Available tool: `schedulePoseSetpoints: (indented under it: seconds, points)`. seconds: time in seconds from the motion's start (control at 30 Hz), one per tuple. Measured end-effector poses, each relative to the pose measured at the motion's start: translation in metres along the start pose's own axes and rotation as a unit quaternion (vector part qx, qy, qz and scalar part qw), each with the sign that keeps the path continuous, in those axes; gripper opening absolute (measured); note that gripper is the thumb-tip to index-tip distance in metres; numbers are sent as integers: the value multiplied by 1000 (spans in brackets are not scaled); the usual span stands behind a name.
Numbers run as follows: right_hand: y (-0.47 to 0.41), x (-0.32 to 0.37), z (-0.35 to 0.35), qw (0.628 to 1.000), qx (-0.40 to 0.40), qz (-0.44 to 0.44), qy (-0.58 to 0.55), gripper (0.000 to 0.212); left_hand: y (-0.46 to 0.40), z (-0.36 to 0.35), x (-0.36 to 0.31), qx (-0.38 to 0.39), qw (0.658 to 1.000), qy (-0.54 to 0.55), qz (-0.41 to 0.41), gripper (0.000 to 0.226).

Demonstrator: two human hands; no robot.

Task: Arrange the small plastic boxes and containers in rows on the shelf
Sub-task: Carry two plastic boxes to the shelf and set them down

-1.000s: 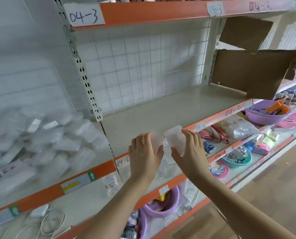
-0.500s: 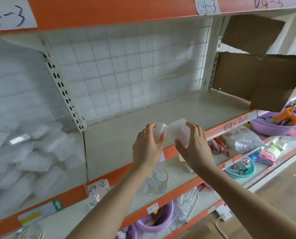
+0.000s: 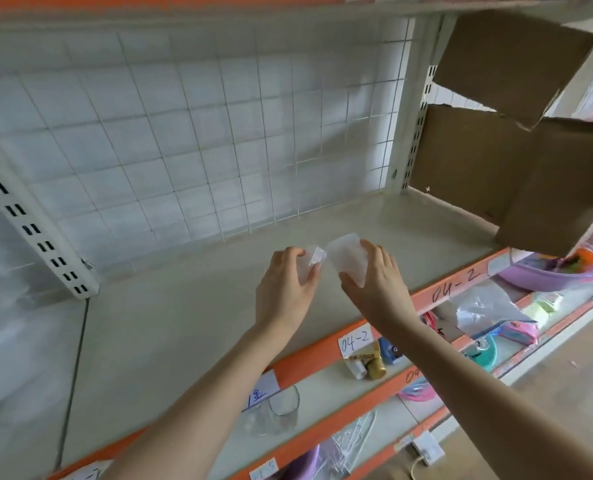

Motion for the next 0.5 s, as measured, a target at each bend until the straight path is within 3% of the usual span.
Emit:
schedulePoseSetpoints:
  seconds: [0.13,0.3,0.5]
  points:
    - [-41,-31,5,999,21,-6,-41,64,-23,-35,-2,-45,997,68,12,25]
    - [-89,-73,8,994,70,3,-83,61,-47,-87,-7,-75,985,126,94,33]
    - [-141,-122,17,986,106,-4,-127,49,-67,-135,-30,-80,976,111,170,29]
Point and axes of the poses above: each hand's wrist, its own y-axis away from the middle knuckle, its own z-axis out of the back of the hand, x = y × z, the point moved 6 cm from there along -y, towards the middle knuckle, and after that the axes turned 11 degrees about -z, right-handed, at the moved point
